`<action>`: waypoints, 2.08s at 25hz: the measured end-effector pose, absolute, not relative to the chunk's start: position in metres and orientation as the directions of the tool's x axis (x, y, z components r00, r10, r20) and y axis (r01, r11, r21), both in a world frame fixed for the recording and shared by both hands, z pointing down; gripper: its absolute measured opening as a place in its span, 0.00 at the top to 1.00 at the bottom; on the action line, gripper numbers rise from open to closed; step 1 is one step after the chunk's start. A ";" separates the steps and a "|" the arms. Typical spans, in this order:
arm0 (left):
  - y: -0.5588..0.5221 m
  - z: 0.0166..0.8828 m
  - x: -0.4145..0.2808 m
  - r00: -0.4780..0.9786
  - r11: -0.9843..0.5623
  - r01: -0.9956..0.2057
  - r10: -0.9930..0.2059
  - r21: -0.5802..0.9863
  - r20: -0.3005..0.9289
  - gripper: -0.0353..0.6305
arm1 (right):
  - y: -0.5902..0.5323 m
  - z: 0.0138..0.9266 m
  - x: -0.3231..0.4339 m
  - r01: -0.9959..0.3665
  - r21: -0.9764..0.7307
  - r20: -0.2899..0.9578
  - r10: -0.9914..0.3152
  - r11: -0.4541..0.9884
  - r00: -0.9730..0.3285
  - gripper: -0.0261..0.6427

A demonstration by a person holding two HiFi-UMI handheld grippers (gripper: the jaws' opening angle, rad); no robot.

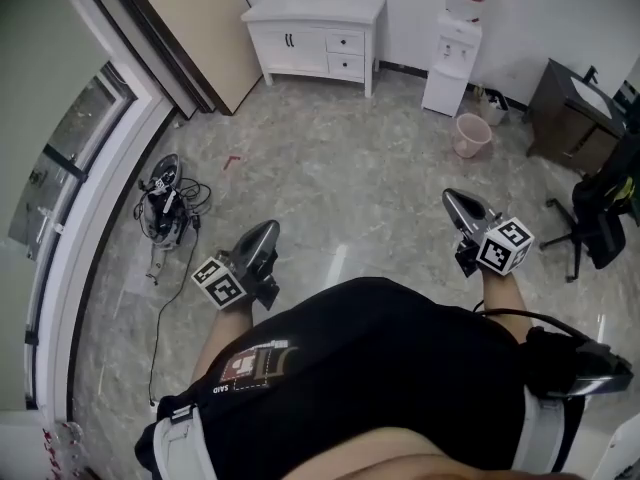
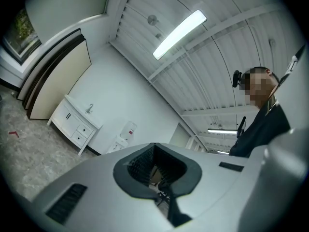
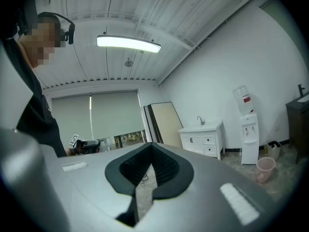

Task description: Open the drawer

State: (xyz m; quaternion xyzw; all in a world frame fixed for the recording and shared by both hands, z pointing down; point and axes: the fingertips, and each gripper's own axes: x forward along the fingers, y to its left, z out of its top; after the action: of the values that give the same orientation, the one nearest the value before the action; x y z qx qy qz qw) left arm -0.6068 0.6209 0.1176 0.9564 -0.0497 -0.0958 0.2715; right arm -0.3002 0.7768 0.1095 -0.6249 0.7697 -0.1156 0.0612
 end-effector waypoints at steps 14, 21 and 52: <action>0.514 0.144 -0.596 0.978 -0.835 -0.052 -0.153 0.548 -0.139 0.96 | 0.685 0.131 -0.281 -0.951 -0.269 0.066 -0.982 0.156 -0.179 0.97; 0.483 0.136 -0.522 0.966 -0.836 -0.124 -0.224 0.534 -0.127 0.96 | 0.632 0.129 -0.199 -0.933 -0.268 0.047 -0.965 0.238 -0.259 0.97; 0.287 0.144 -0.272 0.989 -0.838 0.004 -0.077 0.546 -0.125 0.96 | 0.460 0.132 0.028 -0.957 -0.267 0.058 -0.990 0.109 -0.129 0.97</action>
State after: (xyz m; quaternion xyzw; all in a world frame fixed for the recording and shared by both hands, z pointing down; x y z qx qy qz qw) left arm -0.2724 0.2874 0.1444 0.9559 -0.0189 -0.0709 0.2844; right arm 0.0281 0.4599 0.1321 -0.6566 0.7415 -0.1205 0.0676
